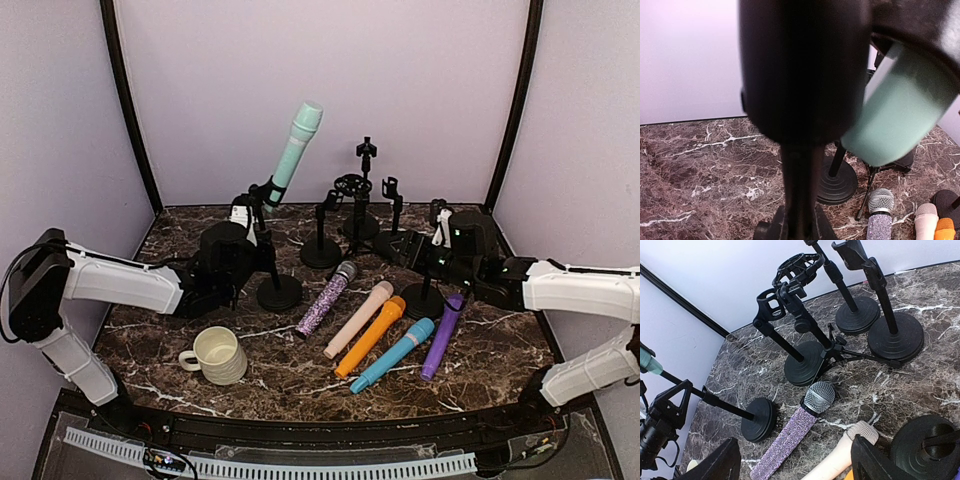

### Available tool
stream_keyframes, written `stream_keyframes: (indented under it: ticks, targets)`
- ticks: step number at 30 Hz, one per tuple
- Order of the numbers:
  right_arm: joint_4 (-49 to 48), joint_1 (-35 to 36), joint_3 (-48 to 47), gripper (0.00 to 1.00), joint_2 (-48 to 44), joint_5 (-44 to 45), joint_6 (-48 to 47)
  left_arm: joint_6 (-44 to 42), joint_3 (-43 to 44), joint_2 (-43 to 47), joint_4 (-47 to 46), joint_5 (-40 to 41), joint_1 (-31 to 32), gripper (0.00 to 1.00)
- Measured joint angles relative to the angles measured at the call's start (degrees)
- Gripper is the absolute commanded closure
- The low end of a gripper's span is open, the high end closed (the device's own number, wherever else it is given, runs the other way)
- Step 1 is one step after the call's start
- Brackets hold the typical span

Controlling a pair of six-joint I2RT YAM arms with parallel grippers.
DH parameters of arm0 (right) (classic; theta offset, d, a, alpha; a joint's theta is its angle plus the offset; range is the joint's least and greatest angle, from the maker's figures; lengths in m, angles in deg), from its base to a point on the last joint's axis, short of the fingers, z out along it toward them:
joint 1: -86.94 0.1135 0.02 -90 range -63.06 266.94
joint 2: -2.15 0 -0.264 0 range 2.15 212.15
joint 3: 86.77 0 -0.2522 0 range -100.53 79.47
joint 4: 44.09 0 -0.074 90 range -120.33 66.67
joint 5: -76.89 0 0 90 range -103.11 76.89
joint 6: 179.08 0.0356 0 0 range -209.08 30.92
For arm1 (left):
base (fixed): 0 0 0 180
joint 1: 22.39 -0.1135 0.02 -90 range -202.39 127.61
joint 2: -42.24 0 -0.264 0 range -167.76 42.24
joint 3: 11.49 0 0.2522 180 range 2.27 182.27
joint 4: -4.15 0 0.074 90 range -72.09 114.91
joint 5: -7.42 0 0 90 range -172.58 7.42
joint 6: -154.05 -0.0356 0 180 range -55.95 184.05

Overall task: Remove the microphone from the stand
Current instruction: Place the microphone stand with the microphone at the center of the board, then hold the microphone stand with the microphone at the center of the board.

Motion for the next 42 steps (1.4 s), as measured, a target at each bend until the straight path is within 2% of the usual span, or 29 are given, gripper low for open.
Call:
stream_keyframes:
  ticks: [3, 13, 20, 22, 28, 33, 35, 38, 42]
  targets:
    - [-0.37, 0.00, 0.00, 0.24, 0.44, -0.15, 0.02, 1.57, 0.85, -0.15, 1.44, 0.90, 0.52, 1.00]
    - [-1.07, 0.00, 0.00, 0.24, 0.57, -0.85, 0.22, 5.05, 3.02, -0.48, 4.72, -1.05, 0.66, 0.61]
    - [-1.09, 0.00, -0.02, 0.23, 0.57, -0.96, 0.22, 5.73, 3.58, -0.37, 4.94, -4.46, 1.05, 0.46]
    - [-1.07, 0.00, -0.04, 0.23, 0.57, -1.05, 0.20, 5.33, 3.32, 0.26, 4.92, -5.11, 1.03, 0.38]
    - [-1.09, 0.00, -1.53, 0.21, 0.57, -1.55, -0.52, 2.43, -0.17, 6.95, 5.51, -7.21, 1.01, 0.28]
    - [-0.98, 0.13, -5.18, 0.19, 0.57, -3.76, -3.21, -1.29, -1.79, 14.80, 9.51, -9.66, 0.52, 0.27]
    - [-0.83, 0.26, -7.58, 0.12, 0.74, -4.63, -4.48, -3.08, -1.75, 17.70, 11.89, -12.37, -0.44, 0.27]
    - [-0.63, 0.79, -13.11, 0.07, 2.16, -5.95, -6.45, -6.03, -1.11, 21.46, 16.85, -17.31, -4.79, 0.26]
    - [-1.16, 1.79, -20.13, 0.04, 5.27, -7.13, -8.39, -8.09, 1.77, 23.37, 23.26, -26.49, -15.08, 0.26]
